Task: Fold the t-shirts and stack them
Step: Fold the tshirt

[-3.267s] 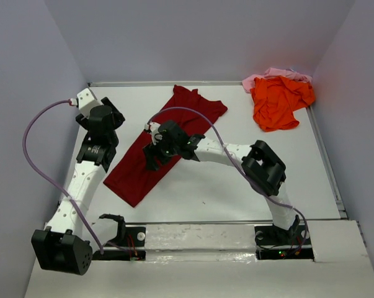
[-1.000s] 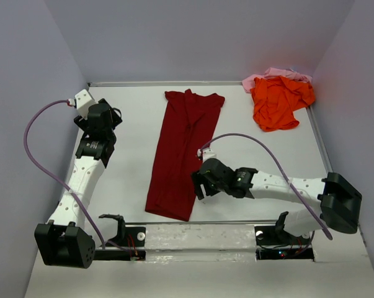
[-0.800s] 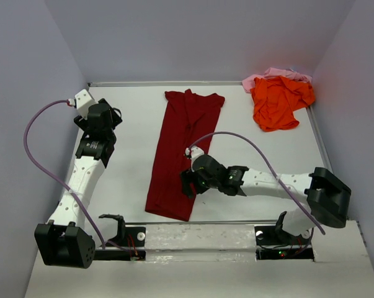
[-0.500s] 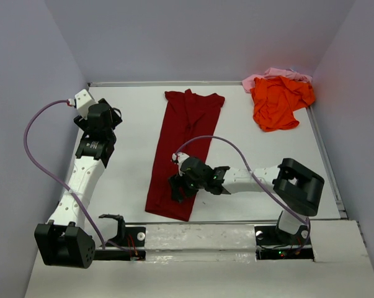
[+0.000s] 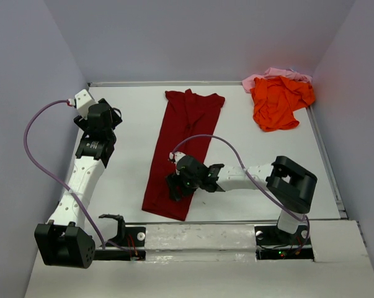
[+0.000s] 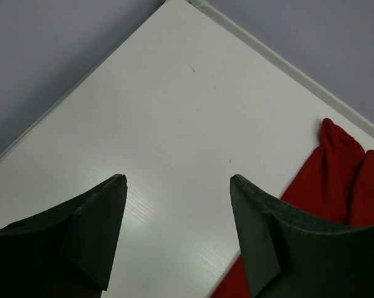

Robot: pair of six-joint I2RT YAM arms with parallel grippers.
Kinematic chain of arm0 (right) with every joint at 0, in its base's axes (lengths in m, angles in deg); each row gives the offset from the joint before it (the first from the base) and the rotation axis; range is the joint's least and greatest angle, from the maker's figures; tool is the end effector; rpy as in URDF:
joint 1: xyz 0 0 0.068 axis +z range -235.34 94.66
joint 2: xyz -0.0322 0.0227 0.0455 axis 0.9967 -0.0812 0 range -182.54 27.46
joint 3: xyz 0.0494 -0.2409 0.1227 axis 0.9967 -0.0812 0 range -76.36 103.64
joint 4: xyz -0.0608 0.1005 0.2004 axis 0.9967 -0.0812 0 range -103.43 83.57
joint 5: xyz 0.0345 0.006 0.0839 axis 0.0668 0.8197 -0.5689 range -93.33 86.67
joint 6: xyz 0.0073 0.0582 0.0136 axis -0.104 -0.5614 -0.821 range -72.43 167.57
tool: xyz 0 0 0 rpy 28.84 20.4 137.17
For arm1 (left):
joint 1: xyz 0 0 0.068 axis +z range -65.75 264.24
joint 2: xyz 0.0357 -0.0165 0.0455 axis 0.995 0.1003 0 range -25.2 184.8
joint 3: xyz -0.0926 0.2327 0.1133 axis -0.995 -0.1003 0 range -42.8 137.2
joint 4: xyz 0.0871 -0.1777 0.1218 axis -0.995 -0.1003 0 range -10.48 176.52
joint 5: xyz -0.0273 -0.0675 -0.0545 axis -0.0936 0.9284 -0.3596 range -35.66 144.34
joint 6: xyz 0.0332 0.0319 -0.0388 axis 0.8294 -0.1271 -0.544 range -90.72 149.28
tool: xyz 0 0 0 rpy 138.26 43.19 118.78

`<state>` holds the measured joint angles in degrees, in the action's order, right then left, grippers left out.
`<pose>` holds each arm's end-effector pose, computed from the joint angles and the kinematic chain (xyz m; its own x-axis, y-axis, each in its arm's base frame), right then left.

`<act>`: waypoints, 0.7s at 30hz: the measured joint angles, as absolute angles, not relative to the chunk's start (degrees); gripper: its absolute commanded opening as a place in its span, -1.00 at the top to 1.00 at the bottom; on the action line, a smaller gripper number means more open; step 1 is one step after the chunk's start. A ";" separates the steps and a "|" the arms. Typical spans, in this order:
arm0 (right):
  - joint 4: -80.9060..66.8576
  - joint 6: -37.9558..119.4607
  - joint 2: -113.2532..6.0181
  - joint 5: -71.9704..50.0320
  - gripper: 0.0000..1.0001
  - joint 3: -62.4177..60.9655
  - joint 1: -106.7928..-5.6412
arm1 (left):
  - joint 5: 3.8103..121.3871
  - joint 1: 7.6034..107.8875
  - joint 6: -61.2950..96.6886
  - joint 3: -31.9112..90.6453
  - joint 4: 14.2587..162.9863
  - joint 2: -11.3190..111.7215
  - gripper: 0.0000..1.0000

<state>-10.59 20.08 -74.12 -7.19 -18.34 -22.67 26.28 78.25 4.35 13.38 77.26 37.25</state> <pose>0.1577 0.3117 0.1828 -0.7201 -0.3903 -0.5738 -0.6480 0.6740 0.3547 0.2260 -0.0027 0.3554 -0.0904 -0.3645 -0.9268 -0.4374 0.8506 -0.2919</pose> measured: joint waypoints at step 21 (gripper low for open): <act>-22.15 15.08 -63.67 11.41 -0.66 -25.95 -22.73 | 26.24 78.25 4.35 13.38 77.28 37.25 -0.54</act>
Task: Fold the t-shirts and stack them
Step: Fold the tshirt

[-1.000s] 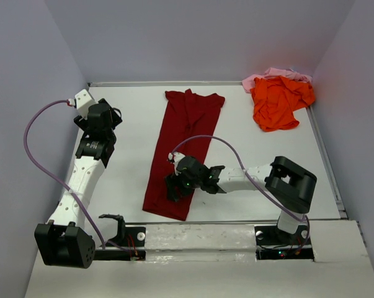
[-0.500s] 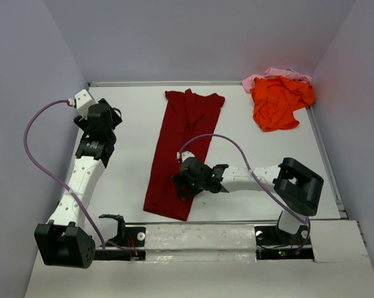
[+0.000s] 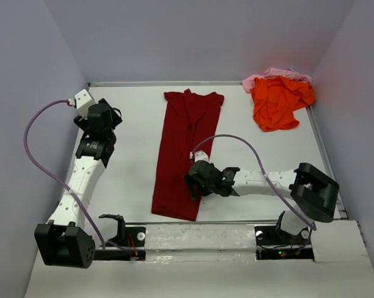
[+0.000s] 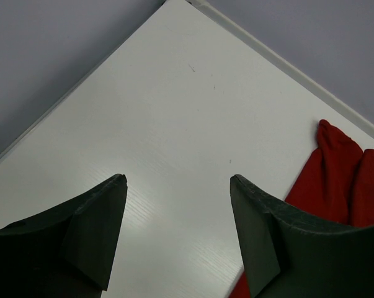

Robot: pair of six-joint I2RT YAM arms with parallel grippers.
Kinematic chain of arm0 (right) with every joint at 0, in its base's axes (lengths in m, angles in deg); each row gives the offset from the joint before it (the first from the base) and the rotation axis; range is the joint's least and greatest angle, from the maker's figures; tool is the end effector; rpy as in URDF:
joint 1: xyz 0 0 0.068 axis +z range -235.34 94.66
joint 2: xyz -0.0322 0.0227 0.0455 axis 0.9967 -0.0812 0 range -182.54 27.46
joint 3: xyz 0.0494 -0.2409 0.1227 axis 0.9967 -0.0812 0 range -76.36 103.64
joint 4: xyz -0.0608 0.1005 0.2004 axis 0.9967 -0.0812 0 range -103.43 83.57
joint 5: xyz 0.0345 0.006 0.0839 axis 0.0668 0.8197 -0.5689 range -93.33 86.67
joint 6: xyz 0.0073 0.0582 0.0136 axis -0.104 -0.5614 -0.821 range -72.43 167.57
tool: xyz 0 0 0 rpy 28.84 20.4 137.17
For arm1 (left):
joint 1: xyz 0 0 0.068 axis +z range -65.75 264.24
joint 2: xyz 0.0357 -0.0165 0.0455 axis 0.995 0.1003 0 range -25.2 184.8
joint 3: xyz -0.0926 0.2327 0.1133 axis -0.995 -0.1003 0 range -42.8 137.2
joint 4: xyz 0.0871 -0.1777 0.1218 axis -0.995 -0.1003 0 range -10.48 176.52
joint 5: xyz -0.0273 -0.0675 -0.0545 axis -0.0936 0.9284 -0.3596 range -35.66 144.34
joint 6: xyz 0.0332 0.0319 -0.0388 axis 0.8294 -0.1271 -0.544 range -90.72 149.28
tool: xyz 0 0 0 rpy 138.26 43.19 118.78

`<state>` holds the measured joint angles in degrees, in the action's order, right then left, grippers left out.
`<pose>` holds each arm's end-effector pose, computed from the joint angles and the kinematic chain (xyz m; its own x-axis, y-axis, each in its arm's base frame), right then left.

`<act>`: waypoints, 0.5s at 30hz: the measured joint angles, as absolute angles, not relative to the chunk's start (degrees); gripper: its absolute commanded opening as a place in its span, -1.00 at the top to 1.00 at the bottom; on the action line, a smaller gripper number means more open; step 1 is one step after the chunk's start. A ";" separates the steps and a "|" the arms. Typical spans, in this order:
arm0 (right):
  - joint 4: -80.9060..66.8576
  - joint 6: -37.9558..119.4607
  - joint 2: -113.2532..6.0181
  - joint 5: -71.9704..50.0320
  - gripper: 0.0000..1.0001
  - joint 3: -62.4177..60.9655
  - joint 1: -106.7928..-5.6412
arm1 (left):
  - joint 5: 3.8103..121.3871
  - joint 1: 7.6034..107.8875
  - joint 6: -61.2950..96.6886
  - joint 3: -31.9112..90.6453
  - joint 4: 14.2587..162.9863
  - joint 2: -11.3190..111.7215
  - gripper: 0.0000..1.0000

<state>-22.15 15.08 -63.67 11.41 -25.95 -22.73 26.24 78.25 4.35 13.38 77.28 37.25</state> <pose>0.1439 0.2533 0.1880 -0.7498 -0.3181 -0.5801 -0.4638 0.8780 0.1181 0.2260 -0.0026 0.3555 -0.0898 -0.3645 -0.9269 -0.4379 0.8503 -0.2919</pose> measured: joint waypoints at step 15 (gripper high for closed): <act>-20.76 21.44 -57.70 3.06 -0.66 -19.15 -22.76 | 26.28 78.25 4.35 13.38 77.31 37.25 -0.54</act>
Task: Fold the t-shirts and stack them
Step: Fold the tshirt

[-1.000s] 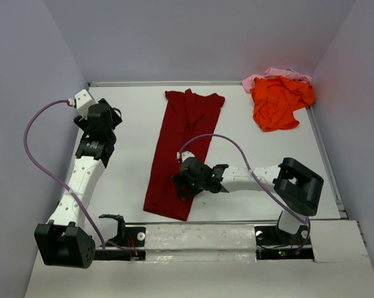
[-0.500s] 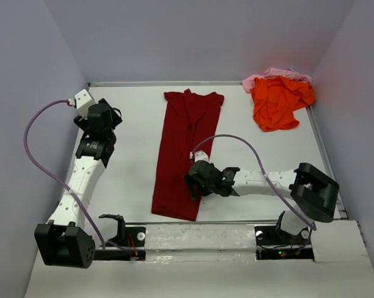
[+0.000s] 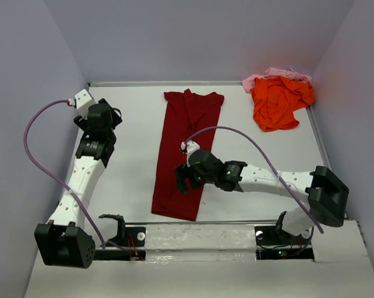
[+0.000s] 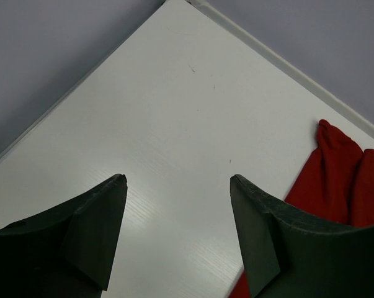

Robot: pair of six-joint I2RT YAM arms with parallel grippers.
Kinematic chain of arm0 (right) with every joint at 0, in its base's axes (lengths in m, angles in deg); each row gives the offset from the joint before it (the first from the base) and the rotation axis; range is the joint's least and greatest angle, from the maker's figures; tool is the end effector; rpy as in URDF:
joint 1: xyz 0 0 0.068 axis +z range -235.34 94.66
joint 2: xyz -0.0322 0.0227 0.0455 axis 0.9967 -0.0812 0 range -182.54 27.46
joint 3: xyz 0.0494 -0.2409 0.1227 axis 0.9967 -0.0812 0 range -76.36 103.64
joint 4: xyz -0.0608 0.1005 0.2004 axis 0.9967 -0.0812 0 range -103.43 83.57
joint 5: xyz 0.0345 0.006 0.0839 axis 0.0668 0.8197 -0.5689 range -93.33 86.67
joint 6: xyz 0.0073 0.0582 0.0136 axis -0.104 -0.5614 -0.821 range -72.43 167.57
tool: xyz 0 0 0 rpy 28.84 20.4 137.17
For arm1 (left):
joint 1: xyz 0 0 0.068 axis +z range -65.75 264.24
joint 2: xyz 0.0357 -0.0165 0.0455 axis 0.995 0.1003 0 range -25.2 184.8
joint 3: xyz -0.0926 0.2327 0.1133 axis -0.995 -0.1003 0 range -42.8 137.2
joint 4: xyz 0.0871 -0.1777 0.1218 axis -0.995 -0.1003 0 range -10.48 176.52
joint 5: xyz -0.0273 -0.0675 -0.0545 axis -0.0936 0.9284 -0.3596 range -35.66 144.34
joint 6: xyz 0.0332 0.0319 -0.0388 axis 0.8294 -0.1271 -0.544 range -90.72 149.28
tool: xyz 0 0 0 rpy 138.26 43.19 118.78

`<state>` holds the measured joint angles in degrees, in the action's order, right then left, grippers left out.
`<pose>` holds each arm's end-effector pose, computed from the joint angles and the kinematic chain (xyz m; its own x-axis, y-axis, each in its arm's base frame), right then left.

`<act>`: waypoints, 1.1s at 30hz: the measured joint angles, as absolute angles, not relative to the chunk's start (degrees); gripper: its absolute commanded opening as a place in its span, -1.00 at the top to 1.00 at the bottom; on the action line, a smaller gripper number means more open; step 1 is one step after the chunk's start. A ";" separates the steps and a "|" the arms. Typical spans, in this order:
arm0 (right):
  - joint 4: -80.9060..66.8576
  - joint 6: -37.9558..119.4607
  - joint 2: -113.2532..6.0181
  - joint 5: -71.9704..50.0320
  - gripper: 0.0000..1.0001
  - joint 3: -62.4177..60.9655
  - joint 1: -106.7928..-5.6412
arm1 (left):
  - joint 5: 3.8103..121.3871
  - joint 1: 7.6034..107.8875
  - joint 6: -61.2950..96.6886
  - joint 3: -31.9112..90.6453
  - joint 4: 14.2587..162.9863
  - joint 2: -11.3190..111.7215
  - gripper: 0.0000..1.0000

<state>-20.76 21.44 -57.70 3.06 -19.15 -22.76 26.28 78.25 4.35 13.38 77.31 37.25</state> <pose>0.1434 0.2658 0.2519 -0.6499 -0.3025 -0.6972 -0.6215 0.7395 0.2586 0.2261 -0.0027 0.3555 -0.0896 -0.3646 -0.9268 -0.4372 0.8505 -0.2923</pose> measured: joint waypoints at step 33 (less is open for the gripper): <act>-9.17 19.27 -68.30 -1.81 -0.69 -25.95 -23.26 | 26.26 78.22 4.35 13.38 77.33 37.25 -0.54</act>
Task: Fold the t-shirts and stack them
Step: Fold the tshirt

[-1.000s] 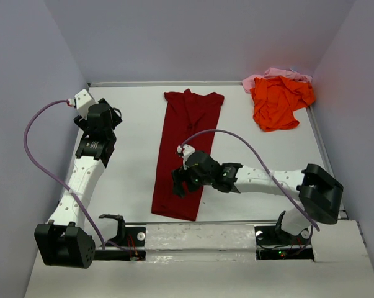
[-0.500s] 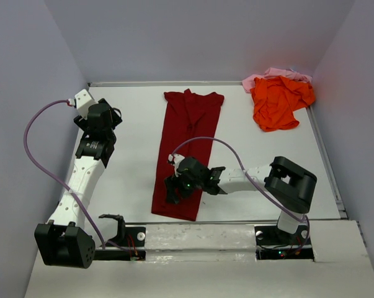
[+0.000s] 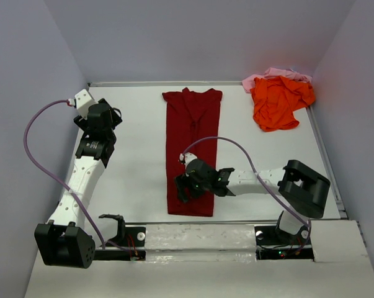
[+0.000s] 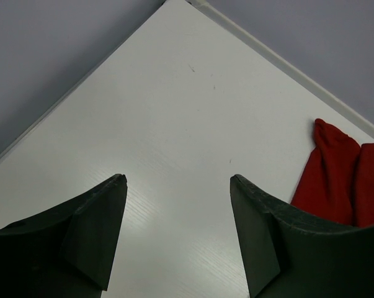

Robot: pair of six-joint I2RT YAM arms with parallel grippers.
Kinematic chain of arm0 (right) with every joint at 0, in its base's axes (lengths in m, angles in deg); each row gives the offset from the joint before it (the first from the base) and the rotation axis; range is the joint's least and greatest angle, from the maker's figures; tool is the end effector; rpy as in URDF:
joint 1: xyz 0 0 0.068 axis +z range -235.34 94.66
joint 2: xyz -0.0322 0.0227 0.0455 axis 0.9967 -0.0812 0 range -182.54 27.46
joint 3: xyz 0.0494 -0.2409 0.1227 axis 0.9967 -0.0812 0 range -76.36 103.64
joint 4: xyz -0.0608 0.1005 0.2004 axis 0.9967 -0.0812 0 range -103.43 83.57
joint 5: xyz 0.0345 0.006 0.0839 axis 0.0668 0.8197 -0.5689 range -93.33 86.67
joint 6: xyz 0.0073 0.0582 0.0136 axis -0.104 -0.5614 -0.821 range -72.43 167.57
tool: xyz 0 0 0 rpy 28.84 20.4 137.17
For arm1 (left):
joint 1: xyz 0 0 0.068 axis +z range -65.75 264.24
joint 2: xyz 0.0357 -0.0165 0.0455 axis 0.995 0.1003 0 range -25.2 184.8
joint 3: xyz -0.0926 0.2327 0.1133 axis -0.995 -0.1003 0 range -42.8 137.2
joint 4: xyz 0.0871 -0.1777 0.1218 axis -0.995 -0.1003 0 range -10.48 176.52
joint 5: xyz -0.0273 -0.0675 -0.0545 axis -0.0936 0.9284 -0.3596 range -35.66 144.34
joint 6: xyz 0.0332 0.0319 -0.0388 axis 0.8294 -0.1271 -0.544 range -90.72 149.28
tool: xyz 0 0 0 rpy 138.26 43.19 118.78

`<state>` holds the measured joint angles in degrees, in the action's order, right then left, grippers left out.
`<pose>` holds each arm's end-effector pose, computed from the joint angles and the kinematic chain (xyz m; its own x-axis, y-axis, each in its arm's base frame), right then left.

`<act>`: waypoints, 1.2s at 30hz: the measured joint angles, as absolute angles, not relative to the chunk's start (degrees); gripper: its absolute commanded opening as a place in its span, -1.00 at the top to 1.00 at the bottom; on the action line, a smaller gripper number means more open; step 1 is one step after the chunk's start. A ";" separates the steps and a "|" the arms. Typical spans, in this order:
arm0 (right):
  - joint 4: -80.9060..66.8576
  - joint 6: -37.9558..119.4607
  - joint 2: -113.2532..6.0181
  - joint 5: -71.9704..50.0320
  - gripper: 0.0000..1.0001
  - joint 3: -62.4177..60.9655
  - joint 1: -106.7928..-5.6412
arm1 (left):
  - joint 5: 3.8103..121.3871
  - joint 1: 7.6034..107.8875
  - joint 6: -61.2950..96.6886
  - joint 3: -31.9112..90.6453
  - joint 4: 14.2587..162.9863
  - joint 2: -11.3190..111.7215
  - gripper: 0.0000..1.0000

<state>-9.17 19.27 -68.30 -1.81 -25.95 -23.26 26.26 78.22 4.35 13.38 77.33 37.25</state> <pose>0.1502 0.2811 0.1802 -0.7216 -0.3497 -0.5974 -0.6053 0.7376 0.2993 0.2261 -0.0028 0.3556 -0.0894 -0.3646 -0.9269 -0.4369 0.8506 -0.2924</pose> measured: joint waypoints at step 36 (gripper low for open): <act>-29.72 11.45 -36.00 14.47 -0.68 -37.71 -24.55 | 56.36 56.98 -16.94 -20.48 75.10 6.94 -0.45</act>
<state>-29.72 11.45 -36.00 14.47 -37.71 -24.55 56.36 56.98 -16.94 -20.48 75.10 6.94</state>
